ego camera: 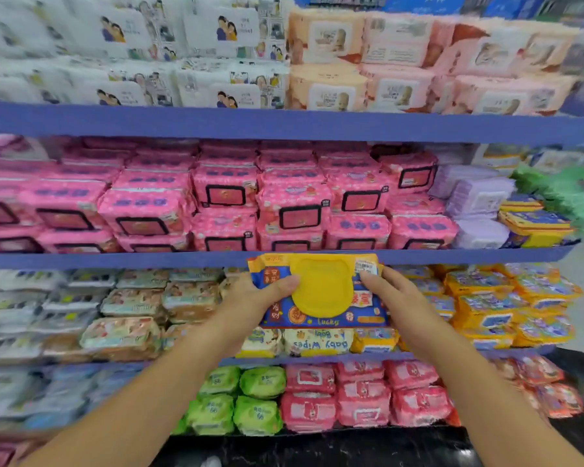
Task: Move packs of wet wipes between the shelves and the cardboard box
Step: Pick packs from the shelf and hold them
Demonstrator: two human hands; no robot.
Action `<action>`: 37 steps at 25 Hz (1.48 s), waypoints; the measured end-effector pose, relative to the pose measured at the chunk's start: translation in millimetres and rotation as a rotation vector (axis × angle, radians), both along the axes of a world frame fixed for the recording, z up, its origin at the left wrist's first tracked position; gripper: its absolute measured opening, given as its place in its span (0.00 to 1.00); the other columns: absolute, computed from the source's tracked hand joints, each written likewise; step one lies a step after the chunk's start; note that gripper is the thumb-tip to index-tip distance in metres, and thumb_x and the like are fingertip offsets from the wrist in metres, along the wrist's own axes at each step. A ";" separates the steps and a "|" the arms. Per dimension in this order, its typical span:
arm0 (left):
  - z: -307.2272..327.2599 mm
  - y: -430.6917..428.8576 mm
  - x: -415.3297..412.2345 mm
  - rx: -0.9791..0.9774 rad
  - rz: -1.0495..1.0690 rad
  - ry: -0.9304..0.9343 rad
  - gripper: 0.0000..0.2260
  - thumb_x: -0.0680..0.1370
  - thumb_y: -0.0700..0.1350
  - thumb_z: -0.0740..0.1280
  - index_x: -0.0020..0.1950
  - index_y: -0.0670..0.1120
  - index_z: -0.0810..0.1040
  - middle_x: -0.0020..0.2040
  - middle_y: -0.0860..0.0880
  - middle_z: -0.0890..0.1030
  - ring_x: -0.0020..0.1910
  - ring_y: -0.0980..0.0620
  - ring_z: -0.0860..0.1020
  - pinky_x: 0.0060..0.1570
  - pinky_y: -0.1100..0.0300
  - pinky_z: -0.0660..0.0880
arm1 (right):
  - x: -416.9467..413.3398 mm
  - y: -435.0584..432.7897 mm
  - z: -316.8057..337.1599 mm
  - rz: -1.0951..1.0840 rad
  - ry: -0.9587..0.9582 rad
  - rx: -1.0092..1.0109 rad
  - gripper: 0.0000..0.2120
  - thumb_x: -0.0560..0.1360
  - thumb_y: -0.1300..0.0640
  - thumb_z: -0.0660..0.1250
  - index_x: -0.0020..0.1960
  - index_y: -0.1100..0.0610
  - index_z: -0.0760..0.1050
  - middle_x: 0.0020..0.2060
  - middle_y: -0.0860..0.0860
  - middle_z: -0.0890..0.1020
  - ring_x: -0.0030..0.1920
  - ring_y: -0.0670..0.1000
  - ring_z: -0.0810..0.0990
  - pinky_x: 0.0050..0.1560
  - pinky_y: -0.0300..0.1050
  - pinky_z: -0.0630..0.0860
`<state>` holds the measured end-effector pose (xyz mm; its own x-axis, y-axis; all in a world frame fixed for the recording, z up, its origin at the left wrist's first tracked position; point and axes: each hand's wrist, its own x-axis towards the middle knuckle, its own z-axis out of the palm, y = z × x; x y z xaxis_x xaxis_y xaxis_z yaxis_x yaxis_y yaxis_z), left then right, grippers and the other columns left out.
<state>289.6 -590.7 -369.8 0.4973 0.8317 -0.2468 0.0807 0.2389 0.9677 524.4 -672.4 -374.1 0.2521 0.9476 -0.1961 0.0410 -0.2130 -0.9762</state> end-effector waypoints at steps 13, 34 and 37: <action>18.4 -163.0 -237.1 -0.107 0.635 0.100 0.10 0.77 0.54 0.71 0.55 0.51 0.85 0.51 0.47 0.88 0.46 0.48 0.87 0.44 0.58 0.82 | -241.2 -18.5 -5.5 0.516 0.060 -0.015 0.15 0.78 0.43 0.67 0.52 0.56 0.80 0.37 0.50 0.88 0.34 0.51 0.86 0.33 0.43 0.79; 30.1 -244.5 -68.4 -0.069 -0.307 0.048 0.24 0.66 0.60 0.76 0.54 0.45 0.84 0.47 0.45 0.88 0.42 0.47 0.87 0.44 0.56 0.82 | -116.0 -301.7 10.8 -0.432 0.034 0.023 0.17 0.76 0.41 0.69 0.58 0.52 0.81 0.50 0.52 0.88 0.50 0.54 0.87 0.51 0.48 0.82; 41.2 -271.4 -3.7 -0.030 -0.366 0.040 0.15 0.71 0.56 0.75 0.49 0.46 0.85 0.44 0.44 0.88 0.40 0.47 0.87 0.40 0.58 0.82 | -64.7 -343.2 22.3 -0.505 0.040 0.062 0.11 0.80 0.50 0.66 0.57 0.55 0.81 0.46 0.54 0.88 0.45 0.55 0.88 0.43 0.45 0.83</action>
